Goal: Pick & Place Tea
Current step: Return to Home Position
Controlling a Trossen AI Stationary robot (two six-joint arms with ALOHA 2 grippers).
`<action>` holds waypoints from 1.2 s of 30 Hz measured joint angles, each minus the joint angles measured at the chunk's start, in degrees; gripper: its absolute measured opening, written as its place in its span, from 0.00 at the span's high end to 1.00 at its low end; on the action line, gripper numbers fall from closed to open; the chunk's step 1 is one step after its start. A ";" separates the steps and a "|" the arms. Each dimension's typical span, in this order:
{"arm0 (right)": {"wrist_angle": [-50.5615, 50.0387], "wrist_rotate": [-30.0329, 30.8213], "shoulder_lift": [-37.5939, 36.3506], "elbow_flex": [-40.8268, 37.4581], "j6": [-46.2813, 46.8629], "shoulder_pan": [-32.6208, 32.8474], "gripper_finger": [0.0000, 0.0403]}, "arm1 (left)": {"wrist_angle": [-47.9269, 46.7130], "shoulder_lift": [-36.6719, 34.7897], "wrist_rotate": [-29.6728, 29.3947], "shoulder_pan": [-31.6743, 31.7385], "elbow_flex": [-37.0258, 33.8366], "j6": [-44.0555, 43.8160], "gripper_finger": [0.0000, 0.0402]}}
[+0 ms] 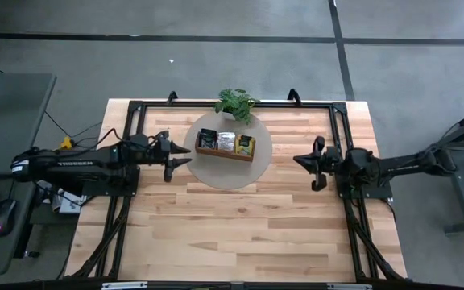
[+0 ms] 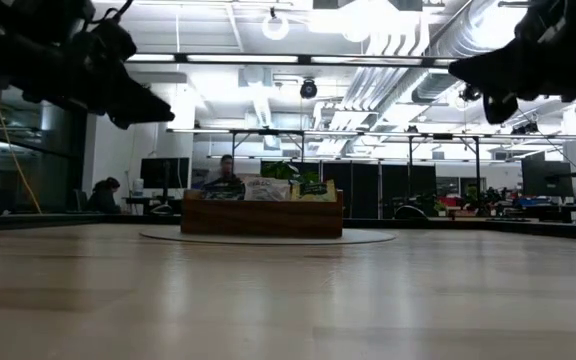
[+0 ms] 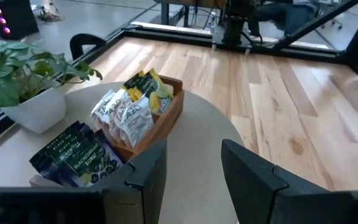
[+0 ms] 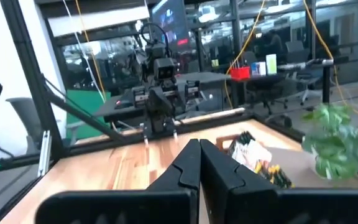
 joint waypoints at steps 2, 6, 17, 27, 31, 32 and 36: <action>-4.66 0.49 -1.85 0.33 0.04 0.02 1.00 | 1.56 -0.20 -0.09 0.00 -1.24 -0.78 0.63; -9.78 1.28 -3.93 0.48 -1.18 0.00 1.00 | 5.64 -0.39 -1.28 0.00 -3.76 -1.31 0.63; -17.15 4.03 -4.82 0.37 -2.02 0.02 1.00 | 20.09 -0.35 -4.91 0.00 -13.23 -5.37 0.63; -19.33 5.03 -4.80 0.37 -3.53 0.02 1.00 | 19.19 -0.64 -3.18 0.00 -13.19 -2.57 0.63; -18.83 5.62 -4.80 0.37 -2.87 0.03 1.00 | 21.80 -2.41 -1.22 0.02 -13.23 -0.14 0.63; -18.64 5.90 -4.80 0.37 -2.63 0.02 1.00 | 22.51 -3.34 0.41 0.00 -13.23 0.53 0.63; -18.20 8.02 -4.80 0.39 -2.55 0.02 1.00 | 21.21 -8.07 4.22 0.00 -13.28 2.98 0.63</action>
